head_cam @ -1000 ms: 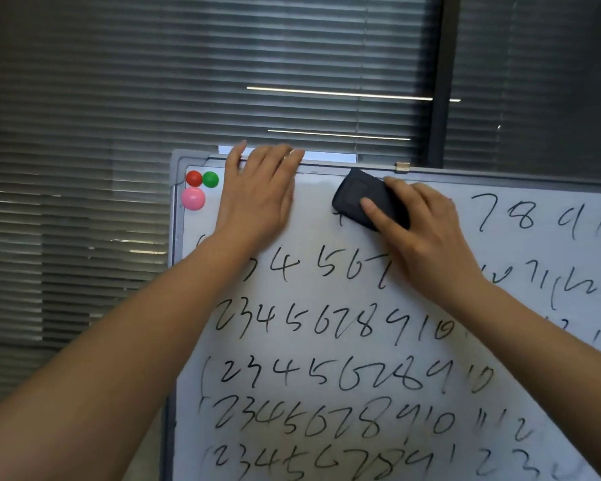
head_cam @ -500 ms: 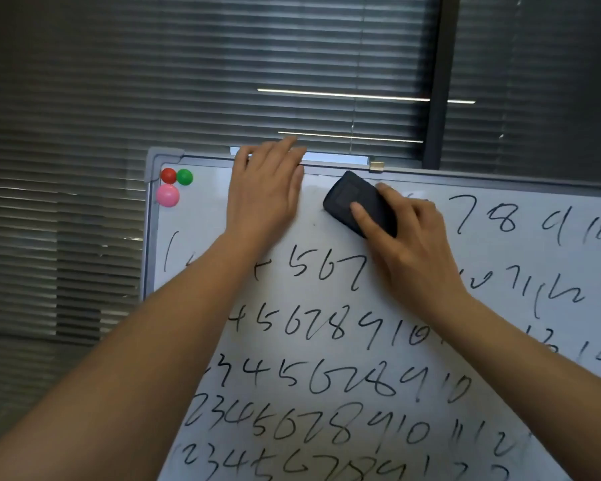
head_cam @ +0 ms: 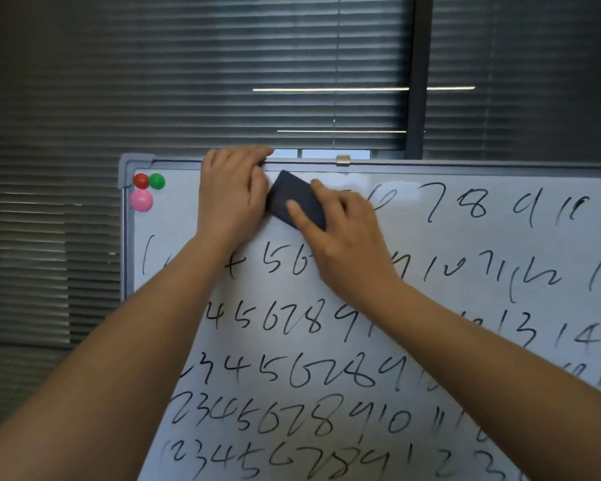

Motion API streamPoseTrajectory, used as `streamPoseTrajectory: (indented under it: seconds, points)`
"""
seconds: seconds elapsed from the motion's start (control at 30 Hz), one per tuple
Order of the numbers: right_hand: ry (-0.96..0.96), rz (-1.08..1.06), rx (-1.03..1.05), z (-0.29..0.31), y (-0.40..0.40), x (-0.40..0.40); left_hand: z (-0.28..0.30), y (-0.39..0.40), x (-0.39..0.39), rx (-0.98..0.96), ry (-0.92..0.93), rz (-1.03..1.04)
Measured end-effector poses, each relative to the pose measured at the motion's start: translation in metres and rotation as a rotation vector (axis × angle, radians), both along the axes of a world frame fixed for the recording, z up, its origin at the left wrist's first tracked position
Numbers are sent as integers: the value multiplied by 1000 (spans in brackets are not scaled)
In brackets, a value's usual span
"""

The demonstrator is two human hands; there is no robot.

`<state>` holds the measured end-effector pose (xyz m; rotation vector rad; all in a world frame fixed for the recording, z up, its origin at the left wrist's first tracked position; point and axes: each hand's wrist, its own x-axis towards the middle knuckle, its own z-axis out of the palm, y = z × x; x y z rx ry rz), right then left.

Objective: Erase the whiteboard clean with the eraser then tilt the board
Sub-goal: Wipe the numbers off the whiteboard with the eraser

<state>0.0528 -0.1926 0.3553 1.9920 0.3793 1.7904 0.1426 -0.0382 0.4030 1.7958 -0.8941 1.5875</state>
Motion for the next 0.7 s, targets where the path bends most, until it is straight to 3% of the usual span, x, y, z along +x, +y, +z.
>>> streamPoseTrajectory:
  seconds: [0.13,0.4,0.57,0.7]
  points:
    - [50,23,-44,-7,-5,-3,0,4,-4,27,-9,19]
    - [-95,-17,199,-16,-46,-25,-4,0,-5,-3,32,43]
    - [41,31,-29,-36,-44,-23,-4,-2,-5,38,4,105]
    - [-27,-4,90,-24,-53,-29,-8,-4,-1,71,-18,183]
